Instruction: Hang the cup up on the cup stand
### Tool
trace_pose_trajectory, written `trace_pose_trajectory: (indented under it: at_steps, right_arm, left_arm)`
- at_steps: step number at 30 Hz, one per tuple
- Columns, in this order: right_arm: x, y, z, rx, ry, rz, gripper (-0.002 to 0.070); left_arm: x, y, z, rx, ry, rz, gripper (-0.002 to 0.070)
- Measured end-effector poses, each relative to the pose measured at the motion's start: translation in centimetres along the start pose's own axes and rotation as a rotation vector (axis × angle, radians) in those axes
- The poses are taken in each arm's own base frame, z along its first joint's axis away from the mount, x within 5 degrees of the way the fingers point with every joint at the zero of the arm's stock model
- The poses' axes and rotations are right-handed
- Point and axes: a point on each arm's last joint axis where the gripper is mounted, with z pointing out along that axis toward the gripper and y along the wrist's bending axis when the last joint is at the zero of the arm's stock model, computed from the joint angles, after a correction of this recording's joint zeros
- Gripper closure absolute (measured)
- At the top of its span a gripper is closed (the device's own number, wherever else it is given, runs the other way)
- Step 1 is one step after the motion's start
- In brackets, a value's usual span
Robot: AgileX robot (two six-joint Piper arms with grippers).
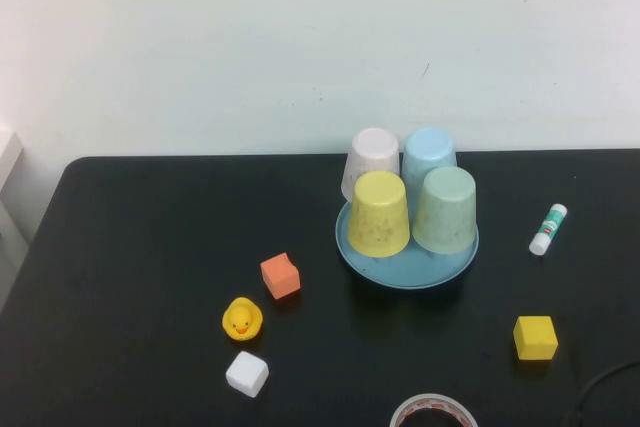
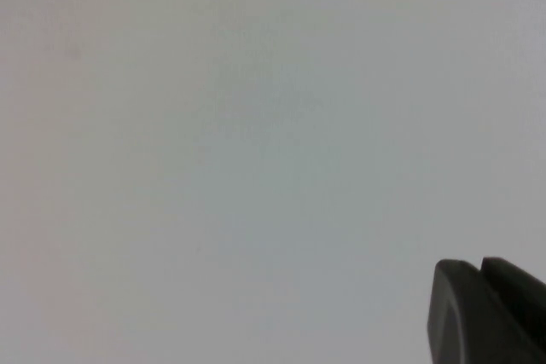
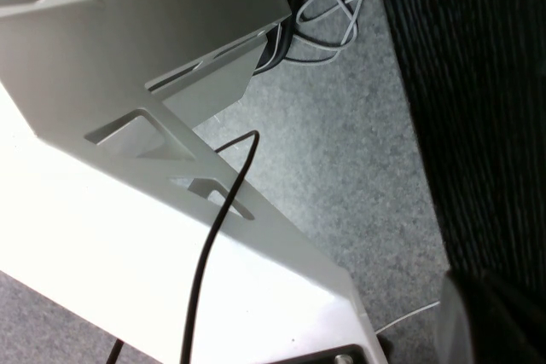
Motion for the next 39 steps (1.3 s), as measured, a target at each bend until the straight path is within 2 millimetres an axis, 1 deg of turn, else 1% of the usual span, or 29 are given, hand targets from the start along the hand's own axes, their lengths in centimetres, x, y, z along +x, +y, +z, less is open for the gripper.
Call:
trace_pose_trajectory:
  at_steps: [5, 10, 15, 23, 26, 28, 32, 34, 36, 39]
  right_arm:
    - [0.0, 0.0, 0.0, 0.000, 0.000, 0.000, 0.0676]
    - [0.0, 0.0, 0.0, 0.000, 0.000, 0.000, 0.0677]
    - [0.0, 0.0, 0.0, 0.000, 0.000, 0.000, 0.0677]
    - [0.0, 0.0, 0.0, 0.000, 0.000, 0.000, 0.0678]
    - [0.0, 0.0, 0.0, 0.000, 0.000, 0.000, 0.0678]
    - [0.0, 0.0, 0.0, 0.000, 0.000, 0.000, 0.0678]
    - [0.0, 0.0, 0.0, 0.000, 0.000, 0.000, 0.0678]
    - [0.0, 0.0, 0.0, 0.000, 0.000, 0.000, 0.0678]
    - [0.0, 0.0, 0.0, 0.000, 0.000, 0.000, 0.0678]
    - [0.0, 0.0, 0.0, 0.000, 0.000, 0.000, 0.0678]
  left_arm:
    - [0.7, 0.1, -4.0, -0.050, 0.054, 0.017, 0.0675]
    - [3.2, -0.6, -7.0, -0.078, 0.144, -0.038, 0.0675]
    - [6.0, -2.1, -10.3, -0.049, 0.224, -0.040, 0.0675]
    - [9.2, -4.0, -18.0, -0.037, 0.271, -0.093, 0.0675]
    - [10.8, -4.8, -20.8, -0.033, 0.285, -0.084, 0.0675]
    - [12.3, -5.6, -22.5, -0.024, 0.307, -0.077, 0.0675]
    - [15.3, -6.9, -25.0, -0.014, 0.359, -0.084, 0.0675]
    - [16.5, -7.4, -26.0, -0.026, 0.383, -0.137, 0.0675]
    - [17.4, -7.7, -26.8, -0.042, 0.406, -0.184, 0.0675]
    - [18.6, -7.7, -27.4, -0.095, 0.457, -0.200, 0.0675]
